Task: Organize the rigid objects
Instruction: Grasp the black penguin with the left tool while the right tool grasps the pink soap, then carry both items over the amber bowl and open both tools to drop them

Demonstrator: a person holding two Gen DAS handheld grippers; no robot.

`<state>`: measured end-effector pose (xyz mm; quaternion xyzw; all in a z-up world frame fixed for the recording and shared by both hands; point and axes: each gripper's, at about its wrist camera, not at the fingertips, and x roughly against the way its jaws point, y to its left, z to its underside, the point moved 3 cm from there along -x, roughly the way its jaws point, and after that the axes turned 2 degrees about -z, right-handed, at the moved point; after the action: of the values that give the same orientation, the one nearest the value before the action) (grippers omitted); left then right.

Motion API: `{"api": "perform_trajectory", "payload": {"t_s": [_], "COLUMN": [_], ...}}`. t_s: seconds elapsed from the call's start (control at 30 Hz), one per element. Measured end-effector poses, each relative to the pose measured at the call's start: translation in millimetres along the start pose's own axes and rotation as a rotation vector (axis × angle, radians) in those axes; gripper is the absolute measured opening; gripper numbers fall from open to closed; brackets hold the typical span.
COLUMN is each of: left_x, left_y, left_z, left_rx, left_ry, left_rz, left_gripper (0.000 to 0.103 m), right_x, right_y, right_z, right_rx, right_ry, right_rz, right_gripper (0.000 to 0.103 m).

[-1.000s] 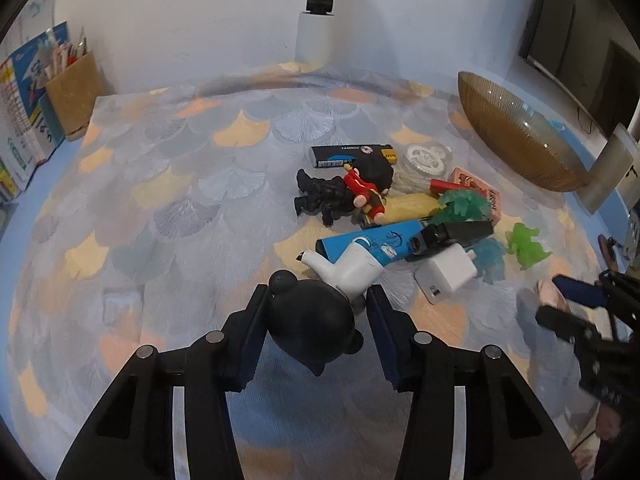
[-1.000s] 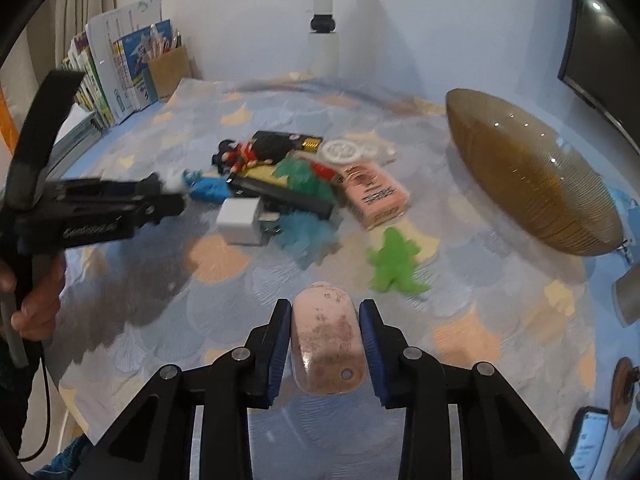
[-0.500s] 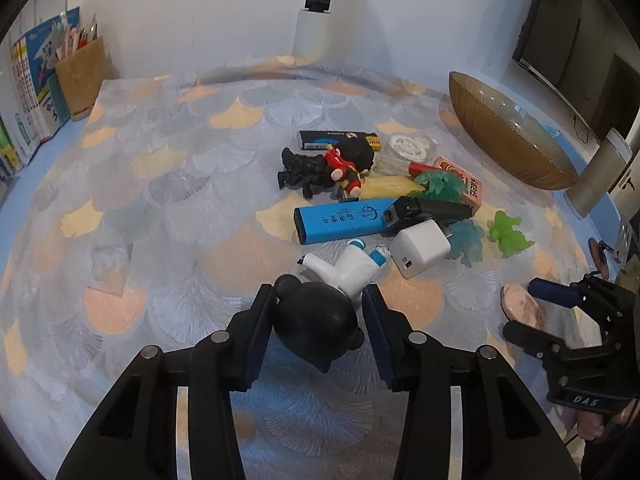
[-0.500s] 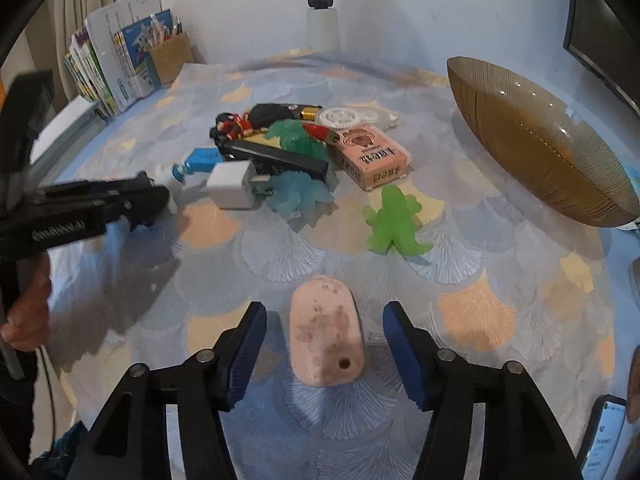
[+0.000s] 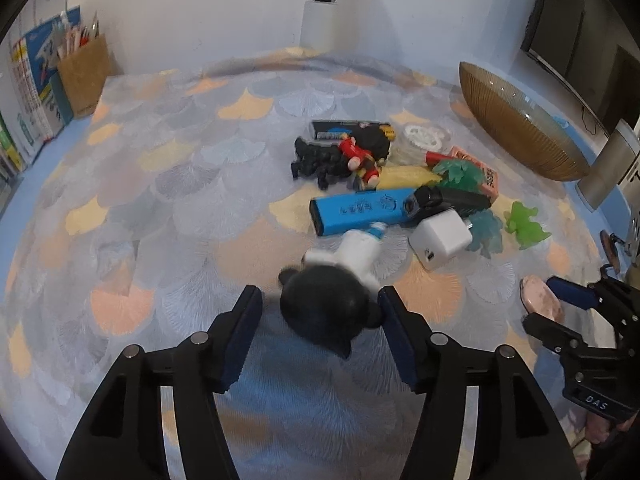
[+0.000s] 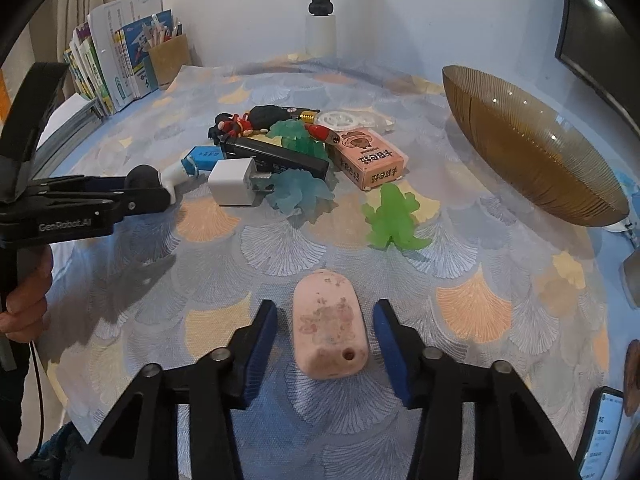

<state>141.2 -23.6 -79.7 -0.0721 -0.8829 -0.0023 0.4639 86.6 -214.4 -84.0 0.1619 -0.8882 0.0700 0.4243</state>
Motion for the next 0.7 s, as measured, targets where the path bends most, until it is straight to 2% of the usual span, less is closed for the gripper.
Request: {"api": "perform_trajectory", "payload": {"t_s": [0.03, 0.07, 0.23, 0.33, 0.5, 0.7], "left_x": [0, 0, 8, 27, 54, 51], "left_y": [-1, -3, -16, -25, -68, -148], "left_z": [-1, -1, -2, -15, -63, -125], "left_rx": [-0.004, -0.007, -0.032, -0.038, -0.119, -0.248], "left_ry": [-0.004, -0.007, -0.022, -0.064, -0.159, -0.216], "left_rz": [-0.003, 0.002, -0.01, 0.012, 0.049, 0.103], "left_gripper": [0.053, 0.051, 0.05, 0.05, 0.05, 0.05], "right_x": [1, 1, 7, 18, 62, 95], "right_y": [2, 4, 12, 1, -58, -133], "right_z": [0, 0, 6, -3, -42, -83], "right_rx": [0.009, 0.016, 0.037, 0.019, -0.072, -0.177], "right_ry": [-0.005, -0.008, -0.005, -0.027, -0.144, -0.217], "right_rz": [0.004, -0.004, -0.084, -0.075, 0.029, 0.169], "right_gripper": [0.034, 0.034, 0.034, 0.034, 0.034, 0.034]}}
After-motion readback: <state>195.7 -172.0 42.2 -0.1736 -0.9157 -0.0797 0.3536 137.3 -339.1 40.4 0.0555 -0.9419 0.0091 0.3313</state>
